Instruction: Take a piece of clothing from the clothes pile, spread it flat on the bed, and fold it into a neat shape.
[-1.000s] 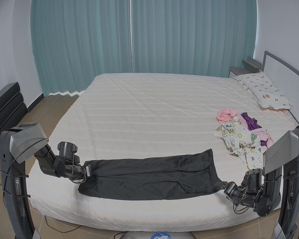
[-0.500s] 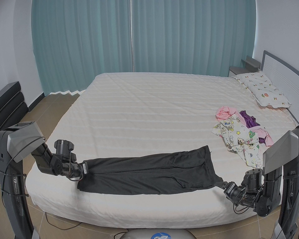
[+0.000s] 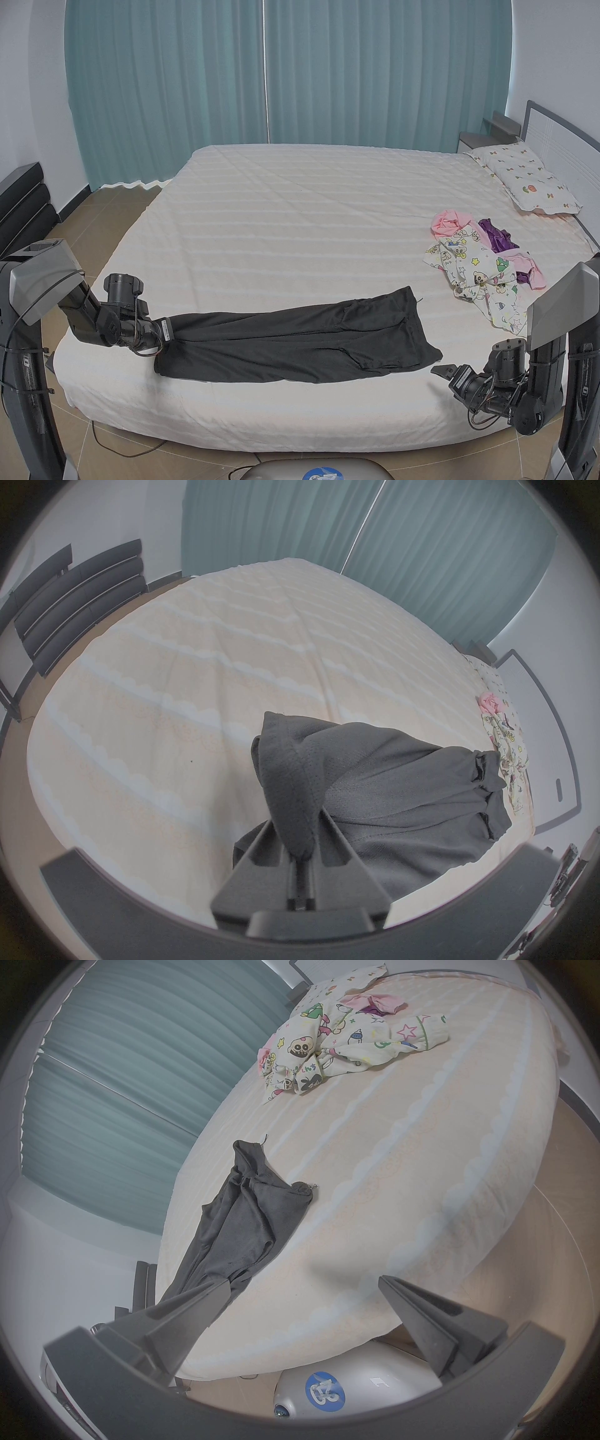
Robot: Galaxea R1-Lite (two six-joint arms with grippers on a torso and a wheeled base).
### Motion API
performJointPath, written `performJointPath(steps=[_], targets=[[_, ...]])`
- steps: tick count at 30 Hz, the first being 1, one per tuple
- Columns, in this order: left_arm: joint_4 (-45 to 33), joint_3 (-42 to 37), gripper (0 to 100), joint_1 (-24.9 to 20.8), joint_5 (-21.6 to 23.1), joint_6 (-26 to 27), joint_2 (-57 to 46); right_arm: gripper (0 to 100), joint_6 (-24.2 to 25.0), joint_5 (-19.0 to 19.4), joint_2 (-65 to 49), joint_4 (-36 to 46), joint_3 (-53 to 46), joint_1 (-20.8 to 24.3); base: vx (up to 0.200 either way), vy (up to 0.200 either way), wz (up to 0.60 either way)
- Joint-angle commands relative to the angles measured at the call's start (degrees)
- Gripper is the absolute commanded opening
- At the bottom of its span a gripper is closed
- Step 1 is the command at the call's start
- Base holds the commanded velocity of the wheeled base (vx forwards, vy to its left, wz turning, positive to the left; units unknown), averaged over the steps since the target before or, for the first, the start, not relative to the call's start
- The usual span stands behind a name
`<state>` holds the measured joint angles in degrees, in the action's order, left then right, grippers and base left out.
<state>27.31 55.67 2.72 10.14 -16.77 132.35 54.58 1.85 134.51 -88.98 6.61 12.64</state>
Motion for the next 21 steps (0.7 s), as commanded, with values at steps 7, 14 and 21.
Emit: performJointPath(steps=[7, 14, 21], targets=[[-1.99, 1.37, 0, -4.12, -0.12, -7.22, -5.44, 100, 0.00, -0.01, -0.04, -1.02, -0.02, 0.01, 0.000, 0.000, 0.00], [-4.72, 1.63, 0, -7.64, -0.65, -10.38, -7.90, 100, 0.00, -0.01, -0.13, -1.02, 0.16, 0.01, 0.000, 0.000, 0.00], [-5.07, 3.21, 0, -11.86, -3.81, -12.76, -8.08, 100, 0.00, -0.01, -0.21, -1.02, 0.16, 0.28, 0.000, 0.000, 0.00]])
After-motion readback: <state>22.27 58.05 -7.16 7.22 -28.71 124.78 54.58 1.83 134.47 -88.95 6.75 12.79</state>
